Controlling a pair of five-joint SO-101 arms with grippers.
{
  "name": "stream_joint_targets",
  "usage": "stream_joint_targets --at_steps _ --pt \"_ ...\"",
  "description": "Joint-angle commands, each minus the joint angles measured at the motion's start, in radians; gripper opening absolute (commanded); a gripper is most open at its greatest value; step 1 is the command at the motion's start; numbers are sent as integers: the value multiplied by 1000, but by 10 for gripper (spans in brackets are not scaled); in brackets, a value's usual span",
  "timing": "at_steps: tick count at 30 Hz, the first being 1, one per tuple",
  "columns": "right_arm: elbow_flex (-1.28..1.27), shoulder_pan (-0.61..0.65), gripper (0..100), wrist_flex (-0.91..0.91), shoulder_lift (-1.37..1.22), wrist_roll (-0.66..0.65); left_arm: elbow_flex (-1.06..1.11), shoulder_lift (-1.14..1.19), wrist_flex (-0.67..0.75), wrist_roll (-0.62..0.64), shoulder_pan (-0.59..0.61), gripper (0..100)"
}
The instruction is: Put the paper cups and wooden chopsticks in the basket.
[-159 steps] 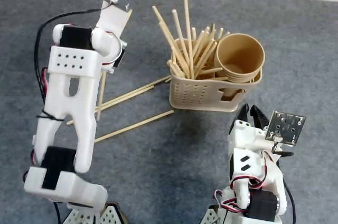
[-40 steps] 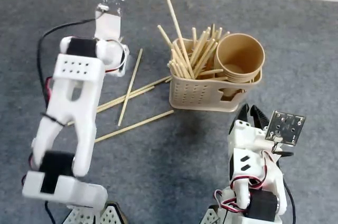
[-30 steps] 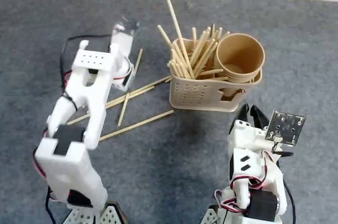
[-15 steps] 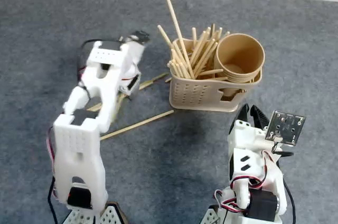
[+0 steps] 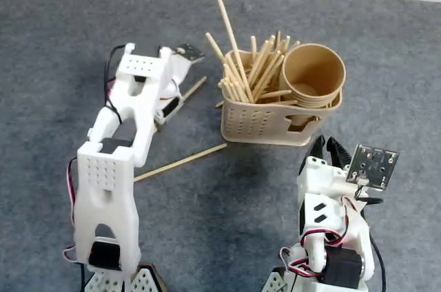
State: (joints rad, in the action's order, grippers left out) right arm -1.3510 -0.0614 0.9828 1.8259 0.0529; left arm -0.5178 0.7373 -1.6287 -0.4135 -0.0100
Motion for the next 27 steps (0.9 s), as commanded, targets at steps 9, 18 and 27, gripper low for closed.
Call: stream_joint_targets --at_steps 9,18,27 --pt "7 4 70 -4 2 2 -68 -314 -112 18 28 5" --pt "7 4 70 -4 2 2 -73 -529 -103 133 44 5" --pt "7 4 70 -4 2 2 -73 -674 61 282 -4 5"
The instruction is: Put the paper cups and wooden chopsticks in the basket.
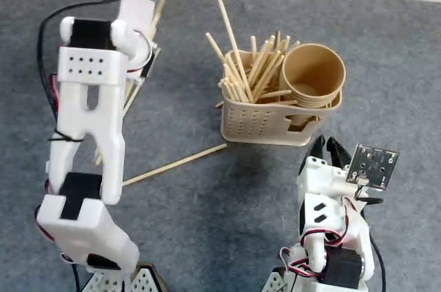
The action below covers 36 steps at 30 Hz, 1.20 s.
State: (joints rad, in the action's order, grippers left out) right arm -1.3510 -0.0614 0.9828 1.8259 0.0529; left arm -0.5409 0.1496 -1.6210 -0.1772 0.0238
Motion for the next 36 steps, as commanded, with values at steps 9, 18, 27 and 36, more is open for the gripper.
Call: stream_joint_targets --at_steps 9,18,27,36 --pt "7 4 70 -4 2 2 -50 -240 181 166 -102 5" --pt "7 4 70 -4 2 2 -50 -394 397 296 -117 5" --pt "7 4 70 -4 2 2 -50 -483 597 307 -332 5" --pt "7 2 70 -4 2 2 -28 -473 712 313 -481 5"
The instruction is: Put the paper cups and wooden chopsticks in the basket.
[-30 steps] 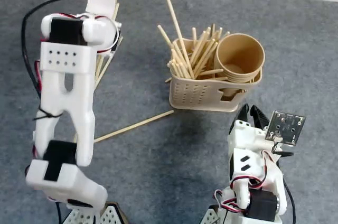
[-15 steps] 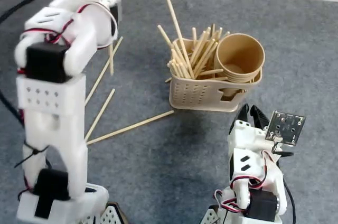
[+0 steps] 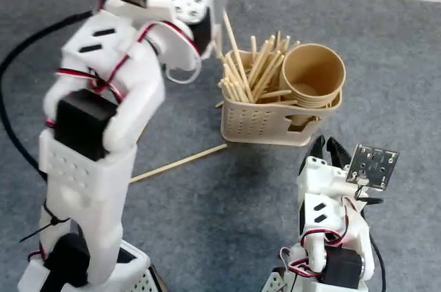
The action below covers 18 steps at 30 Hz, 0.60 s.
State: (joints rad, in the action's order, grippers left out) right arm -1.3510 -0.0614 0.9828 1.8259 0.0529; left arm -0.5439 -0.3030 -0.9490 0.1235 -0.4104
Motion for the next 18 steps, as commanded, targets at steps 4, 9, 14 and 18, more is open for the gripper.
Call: stream_joint_targets --at_steps 4,9,14,18 --pt "7 2 70 -4 2 2 94 -22 129 12 -101 5" --pt "7 2 70 -4 2 2 317 -22 279 12 -111 5" --pt "7 2 70 -4 2 2 527 -24 416 32 -111 5" --pt "7 2 70 -4 2 2 679 -24 496 103 -105 5"
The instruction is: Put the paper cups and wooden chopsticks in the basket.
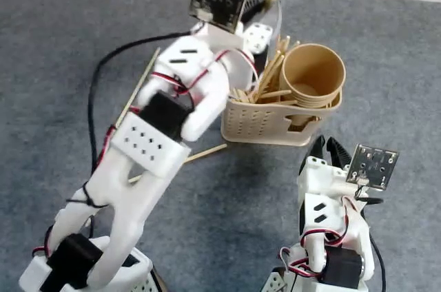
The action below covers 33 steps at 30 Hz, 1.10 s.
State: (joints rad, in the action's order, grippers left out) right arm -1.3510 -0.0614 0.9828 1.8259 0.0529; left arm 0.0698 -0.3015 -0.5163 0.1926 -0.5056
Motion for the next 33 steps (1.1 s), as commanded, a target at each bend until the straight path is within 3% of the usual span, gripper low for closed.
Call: stream_joint_targets --at_steps 1,10,15,29,33 --pt "7 2 70 -4 2 2 105 -25 80 38 -8 5" --pt "7 2 70 -4 2 0 384 -25 149 35 -13 8" --pt "7 2 70 -4 2 -31 401 -38 120 41 -18 149" --pt "7 2 70 -4 2 -31 120 -257 -232 -6 -82 174" --pt "7 2 70 -4 2 -31 41 -285 -242 -31 -64 99"
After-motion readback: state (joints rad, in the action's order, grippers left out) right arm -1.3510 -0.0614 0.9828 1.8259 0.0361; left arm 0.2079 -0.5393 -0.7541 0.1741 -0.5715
